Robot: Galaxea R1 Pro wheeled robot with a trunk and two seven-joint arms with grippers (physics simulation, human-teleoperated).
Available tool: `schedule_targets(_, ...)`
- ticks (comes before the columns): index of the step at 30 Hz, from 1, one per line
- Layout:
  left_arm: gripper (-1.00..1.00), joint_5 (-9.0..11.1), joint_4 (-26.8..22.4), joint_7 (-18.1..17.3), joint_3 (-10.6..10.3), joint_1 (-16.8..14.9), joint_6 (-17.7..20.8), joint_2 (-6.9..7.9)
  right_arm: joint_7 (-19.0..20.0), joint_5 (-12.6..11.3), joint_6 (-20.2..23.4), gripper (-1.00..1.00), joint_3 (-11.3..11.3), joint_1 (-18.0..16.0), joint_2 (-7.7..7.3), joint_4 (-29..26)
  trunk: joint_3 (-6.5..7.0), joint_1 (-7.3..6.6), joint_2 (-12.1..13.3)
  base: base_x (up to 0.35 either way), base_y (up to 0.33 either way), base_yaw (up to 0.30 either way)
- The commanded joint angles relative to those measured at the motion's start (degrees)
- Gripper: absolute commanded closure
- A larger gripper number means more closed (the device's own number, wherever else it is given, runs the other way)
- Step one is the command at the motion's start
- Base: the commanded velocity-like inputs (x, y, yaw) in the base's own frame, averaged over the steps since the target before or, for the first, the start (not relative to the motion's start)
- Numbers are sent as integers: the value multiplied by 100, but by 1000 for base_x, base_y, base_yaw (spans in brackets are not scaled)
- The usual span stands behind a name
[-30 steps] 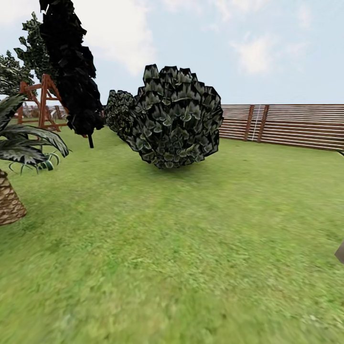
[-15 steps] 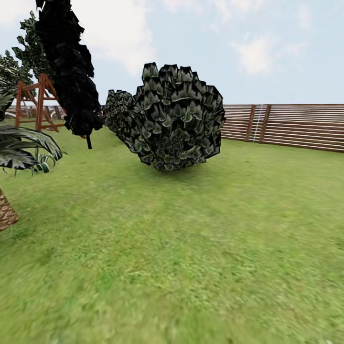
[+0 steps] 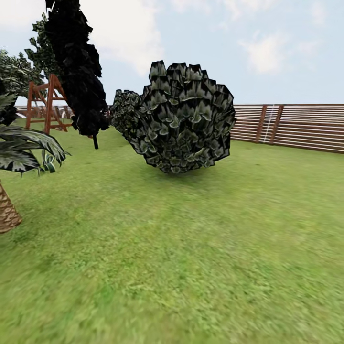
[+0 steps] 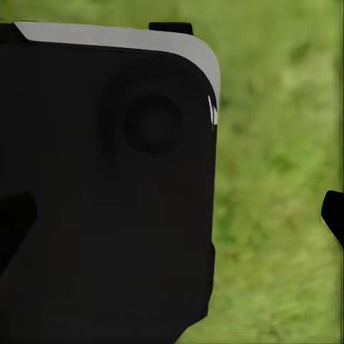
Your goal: Take the three Easter eggs out of the wicker basket on the lawn in the garden, then place them on the lawn next to a single tree (choose any tree) so that all three eggs are next to the same tree and none are left in the basket.
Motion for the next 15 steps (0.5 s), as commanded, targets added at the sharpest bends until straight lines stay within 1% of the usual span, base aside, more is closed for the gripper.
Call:
schedule_targets(1,-100,-1,-13,-2,0,4,3,0,-1,4,-2,-100,0,-4,0,3,-4,4,-2,341,0,238)
schedule_targets(3,-100,-1,-13,0,0,4,3,0,-1,4,-2,-100,1,-4,0,6,-4,4,-2,341,0,192)
schedule_targets(5,-100,-1,-13,-2,0,4,3,0,-1,4,-2,-100,1,-4,0,4,-4,4,-2,341,0,70)
schedule_targets(15,-100,-1,-13,0,0,4,3,0,-1,4,-2,-100,9,-4,0,6,-4,4,-2,341,0,7)
